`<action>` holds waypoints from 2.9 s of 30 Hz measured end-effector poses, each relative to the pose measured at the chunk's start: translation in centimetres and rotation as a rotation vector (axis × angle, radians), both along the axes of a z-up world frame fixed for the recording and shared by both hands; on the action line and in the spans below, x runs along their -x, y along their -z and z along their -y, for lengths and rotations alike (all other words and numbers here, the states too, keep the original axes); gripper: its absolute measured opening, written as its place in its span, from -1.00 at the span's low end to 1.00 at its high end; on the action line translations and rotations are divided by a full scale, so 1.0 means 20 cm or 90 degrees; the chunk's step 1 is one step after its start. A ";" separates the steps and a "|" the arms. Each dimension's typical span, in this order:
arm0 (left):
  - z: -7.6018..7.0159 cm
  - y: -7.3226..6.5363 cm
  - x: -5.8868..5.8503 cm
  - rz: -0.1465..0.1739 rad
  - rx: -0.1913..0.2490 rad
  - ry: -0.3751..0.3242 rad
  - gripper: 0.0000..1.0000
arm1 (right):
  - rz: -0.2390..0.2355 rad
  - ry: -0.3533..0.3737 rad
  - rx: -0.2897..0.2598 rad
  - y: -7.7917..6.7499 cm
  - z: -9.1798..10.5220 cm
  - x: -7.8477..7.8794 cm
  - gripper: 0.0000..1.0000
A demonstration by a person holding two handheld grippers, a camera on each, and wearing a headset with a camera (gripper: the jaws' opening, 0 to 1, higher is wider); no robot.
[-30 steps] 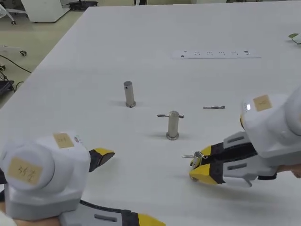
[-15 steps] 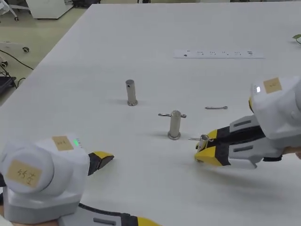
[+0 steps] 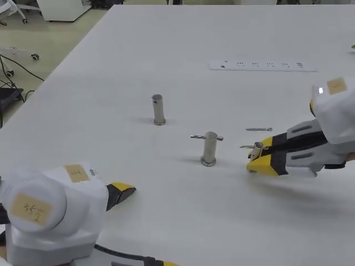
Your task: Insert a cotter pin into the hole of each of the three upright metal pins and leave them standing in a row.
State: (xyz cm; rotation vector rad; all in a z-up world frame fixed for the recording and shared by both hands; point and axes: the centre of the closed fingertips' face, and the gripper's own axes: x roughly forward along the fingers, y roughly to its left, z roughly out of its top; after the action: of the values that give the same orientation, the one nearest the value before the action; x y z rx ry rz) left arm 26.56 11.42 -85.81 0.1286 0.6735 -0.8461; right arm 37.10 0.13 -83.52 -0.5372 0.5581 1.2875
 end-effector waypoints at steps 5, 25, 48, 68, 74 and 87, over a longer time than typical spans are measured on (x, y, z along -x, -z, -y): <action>0.02 0.00 0.00 -0.001 0.003 0.002 0.99 | 0.007 0.003 0.014 0.02 0.03 -0.04 -0.82; 0.01 -0.02 0.00 0.001 0.004 -0.003 0.99 | -0.004 0.015 -0.011 0.04 0.05 -0.11 -0.82; 0.01 -0.05 0.03 -0.005 0.006 -0.013 0.99 | -0.035 0.012 -0.028 0.05 0.05 -0.10 -0.80; -0.01 -0.06 0.02 -0.001 0.004 -0.015 0.99 | -0.038 0.049 -0.037 -0.01 0.06 -0.05 -0.37; -0.02 -0.09 0.00 0.010 0.003 -0.009 0.99 | -0.029 0.094 -0.070 -0.11 0.11 0.01 -0.13; -0.02 -0.18 -0.05 0.029 0.038 -0.039 0.99 | -0.072 0.141 -0.115 -0.20 0.22 0.21 0.30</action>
State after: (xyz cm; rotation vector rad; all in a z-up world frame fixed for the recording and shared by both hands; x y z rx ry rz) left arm 27.65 11.91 -82.19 0.0733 0.6060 -0.8013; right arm 32.98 -4.30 -79.47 -0.2461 0.5728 1.1470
